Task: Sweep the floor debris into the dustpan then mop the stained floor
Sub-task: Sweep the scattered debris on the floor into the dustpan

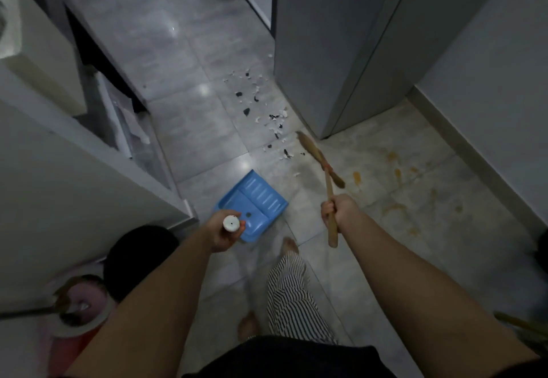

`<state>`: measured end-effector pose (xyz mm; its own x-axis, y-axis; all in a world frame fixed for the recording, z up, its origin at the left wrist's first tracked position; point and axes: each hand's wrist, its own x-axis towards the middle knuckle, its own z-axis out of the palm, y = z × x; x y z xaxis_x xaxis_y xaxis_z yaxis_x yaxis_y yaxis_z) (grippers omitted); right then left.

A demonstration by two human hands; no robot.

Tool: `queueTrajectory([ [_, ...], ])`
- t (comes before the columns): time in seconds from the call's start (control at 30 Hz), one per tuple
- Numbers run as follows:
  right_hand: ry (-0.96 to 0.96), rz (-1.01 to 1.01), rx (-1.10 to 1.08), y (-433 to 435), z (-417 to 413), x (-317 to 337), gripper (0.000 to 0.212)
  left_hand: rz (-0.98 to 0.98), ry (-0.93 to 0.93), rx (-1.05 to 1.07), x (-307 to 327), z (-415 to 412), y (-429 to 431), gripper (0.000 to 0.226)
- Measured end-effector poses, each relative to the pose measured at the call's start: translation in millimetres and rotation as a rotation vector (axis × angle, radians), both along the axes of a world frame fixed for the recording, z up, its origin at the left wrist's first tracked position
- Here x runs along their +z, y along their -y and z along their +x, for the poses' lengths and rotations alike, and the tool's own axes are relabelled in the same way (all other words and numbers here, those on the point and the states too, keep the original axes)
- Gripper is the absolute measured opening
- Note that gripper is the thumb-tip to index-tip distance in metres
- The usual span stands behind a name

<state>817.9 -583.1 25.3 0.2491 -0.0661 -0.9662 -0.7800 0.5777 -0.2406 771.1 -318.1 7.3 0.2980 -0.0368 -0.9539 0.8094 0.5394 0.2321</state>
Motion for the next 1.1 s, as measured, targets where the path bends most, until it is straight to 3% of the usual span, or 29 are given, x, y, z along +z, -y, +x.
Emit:
queueTrajectory([
  [0.33,-0.176,0.034,0.081,20.5,161.6,-77.3,0.035,-0.057,-0.144,-0.002,-39.5,153.5,1.6,0.027],
  [0.47,-0.240,-0.007,0.292,7.7,152.5,-91.4,0.033,-0.056,-0.167,0.012,-46.7,180.9,1.6,0.027],
  [0.63,-0.256,0.123,0.398,17.2,118.9,-67.9,0.038,-0.091,-0.172,0.005,-49.9,198.5,-9.4,0.027],
  [0.8,-0.208,0.079,0.322,40.0,98.8,-44.8,0.020,-0.133,-0.187,-0.004,-51.0,199.1,-24.5,0.028],
  [0.97,-0.184,-0.010,0.167,27.6,107.7,-67.9,0.033,-0.119,-0.214,-0.119,-44.9,201.5,-56.1,0.030],
  [1.1,-0.224,0.006,0.179,-9.3,104.4,-91.8,0.036,-0.049,-0.210,-0.208,-43.5,202.3,-76.7,0.024],
])
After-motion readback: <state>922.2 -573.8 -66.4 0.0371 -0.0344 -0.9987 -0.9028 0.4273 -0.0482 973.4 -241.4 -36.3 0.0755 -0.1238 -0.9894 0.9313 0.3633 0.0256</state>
